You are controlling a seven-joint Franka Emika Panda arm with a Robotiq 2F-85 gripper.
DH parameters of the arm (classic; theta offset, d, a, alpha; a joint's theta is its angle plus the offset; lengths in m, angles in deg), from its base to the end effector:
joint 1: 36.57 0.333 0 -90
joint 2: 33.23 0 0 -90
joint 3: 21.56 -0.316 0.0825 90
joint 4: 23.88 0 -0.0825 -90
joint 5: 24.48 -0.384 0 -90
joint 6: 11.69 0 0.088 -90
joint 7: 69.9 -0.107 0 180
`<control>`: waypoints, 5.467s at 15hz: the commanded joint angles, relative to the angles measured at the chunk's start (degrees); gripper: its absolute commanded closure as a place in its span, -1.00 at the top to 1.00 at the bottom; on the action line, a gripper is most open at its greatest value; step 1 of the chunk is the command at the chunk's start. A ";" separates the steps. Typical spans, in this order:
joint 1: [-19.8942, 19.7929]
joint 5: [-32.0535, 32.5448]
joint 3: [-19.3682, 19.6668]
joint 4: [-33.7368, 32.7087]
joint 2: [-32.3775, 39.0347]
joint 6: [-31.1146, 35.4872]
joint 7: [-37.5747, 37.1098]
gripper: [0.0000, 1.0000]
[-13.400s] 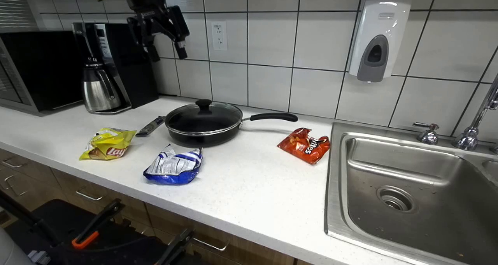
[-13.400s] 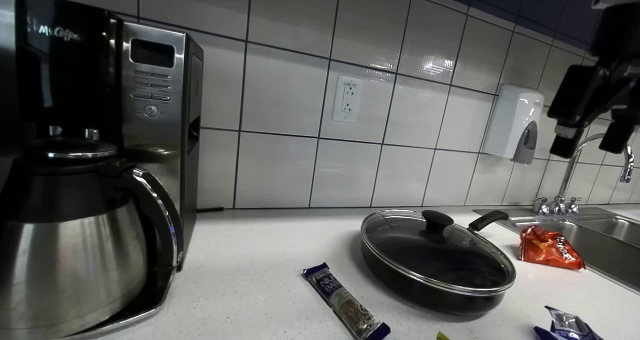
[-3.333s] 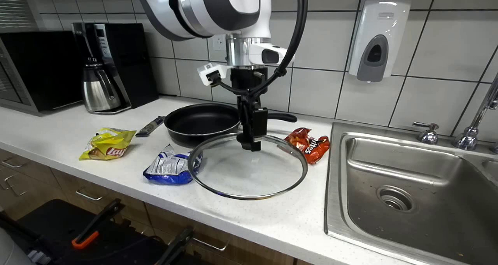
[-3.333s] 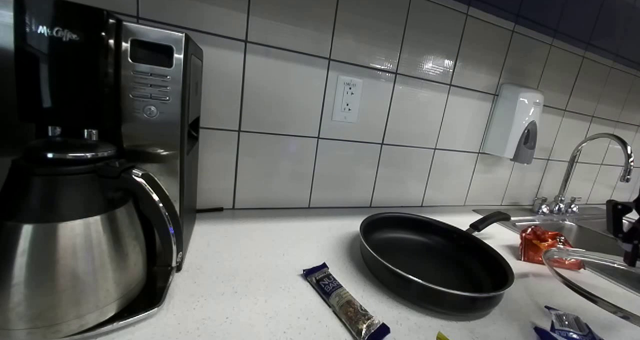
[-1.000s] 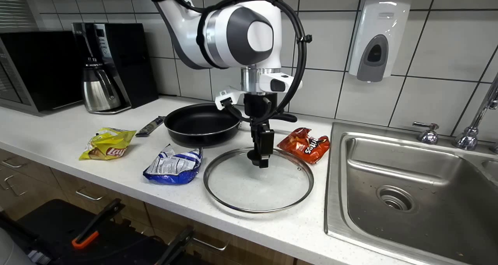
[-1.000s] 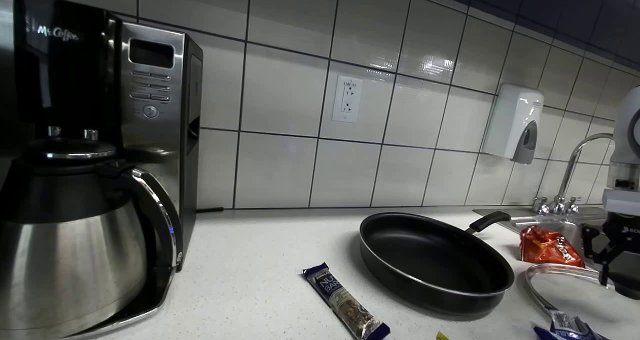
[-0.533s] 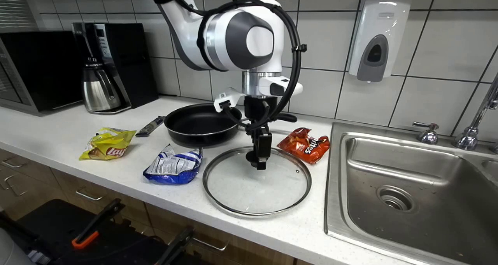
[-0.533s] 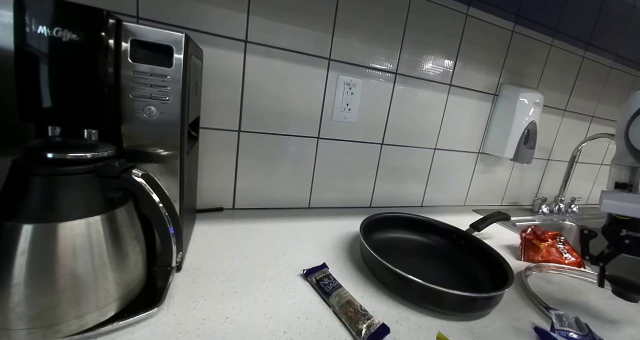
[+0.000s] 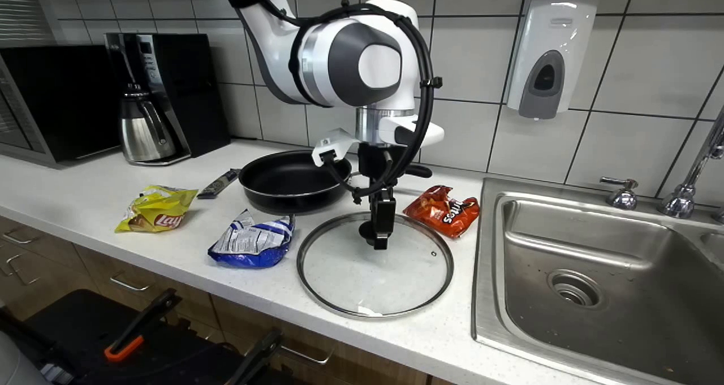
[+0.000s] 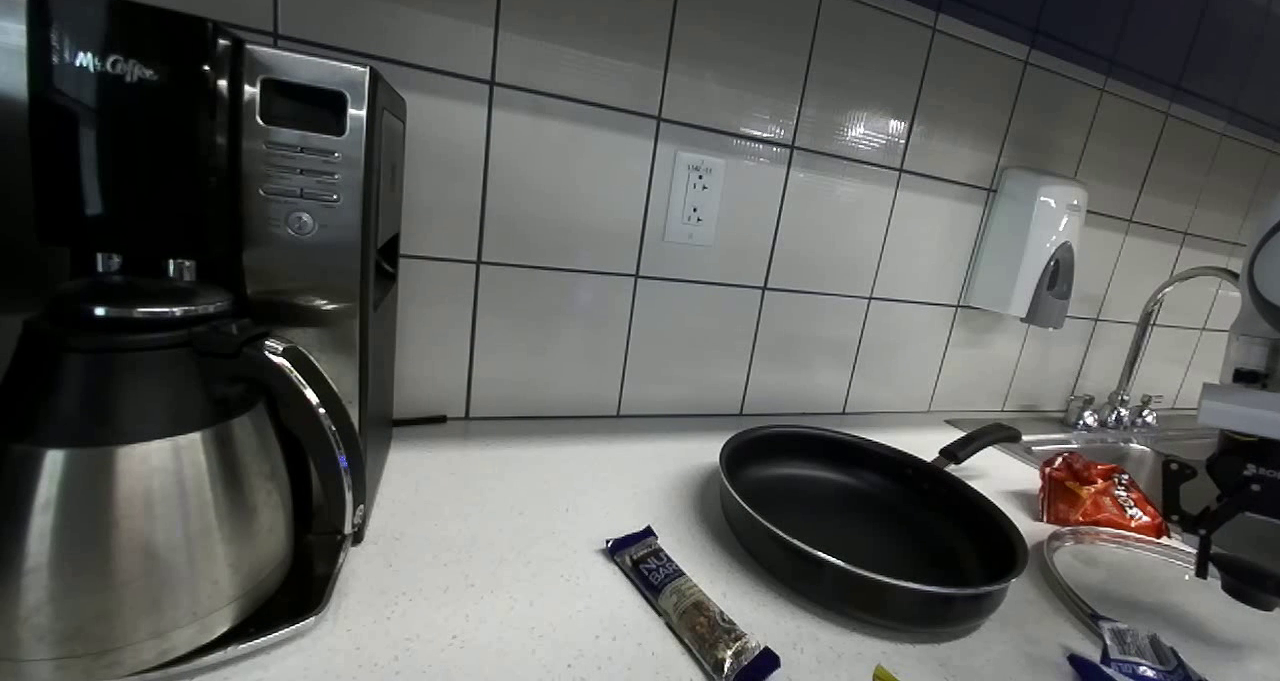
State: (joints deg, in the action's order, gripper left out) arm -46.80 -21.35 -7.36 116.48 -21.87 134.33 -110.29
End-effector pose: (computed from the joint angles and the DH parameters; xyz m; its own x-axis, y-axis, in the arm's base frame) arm 0.4317 -0.1991 0.2152 0.4679 -0.8834 -0.0250 -0.8760 -0.4674 0.1189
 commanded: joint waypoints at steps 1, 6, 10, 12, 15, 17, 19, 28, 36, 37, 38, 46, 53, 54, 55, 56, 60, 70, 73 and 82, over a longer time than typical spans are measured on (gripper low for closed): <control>0.64 -0.60 0.99 0.29 -0.81 0.23 -0.05 0.80; 0.60 0.29 1.76 0.60 -2.83 -0.67 0.08 1.00; 0.35 1.55 2.54 -0.86 -3.16 -0.56 -0.59 1.00; 0.17 1.56 2.86 -2.30 -2.58 -0.31 -0.80 1.00; -0.08 1.47 3.51 -5.14 -1.25 -0.02 -1.09 1.00; -0.19 1.34 3.96 -7.04 -0.48 0.18 -1.57 1.00; -0.16 1.51 4.52 -8.82 0.20 0.17 -2.10 1.00; -0.23 0.40 4.34 -7.58 -0.46 -0.07 -0.05 1.00; 0.36 -1.15 4.06 -9.13 2.38 5.05 -2.31 1.00; 0.36 -1.67 4.03 -9.65 3.07 5.87 -2.14 1.00; 0.39 -2.20 3.97 -10.40 4.01 6.49 -1.73 1.00; -0.40 -9.26 2.51 -19.55 12.41 6.24 1.17 1.00; -0.19 -10.56 2.00 -27.69 19.60 4.10 1.32 1.00; -0.26 -10.63 1.90 -28.37 20.20 3.93 1.47 1.00; -0.31 -10.66 1.76 -28.95 20.72 3.54 1.65 1.00; -0.49 -10.90 1.48 -29.36 21.08 3.30 1.98 1.00; -0.51 -11.48 1.32 -30.04 21.65 3.16 2.64 1.00; -0.57 -11.99 1.42 -29.64 21.29 3.29 3.55 0.16; -0.46 -11.86 1.55 -29.39 21.11 3.50 3.65 -0.29; -0.12 -11.13 2.22 -28.26 20.01 3.09 4.05 -1.00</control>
State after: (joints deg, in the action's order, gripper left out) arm -46.51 -31.66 -5.18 88.22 -0.66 139.81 -108.59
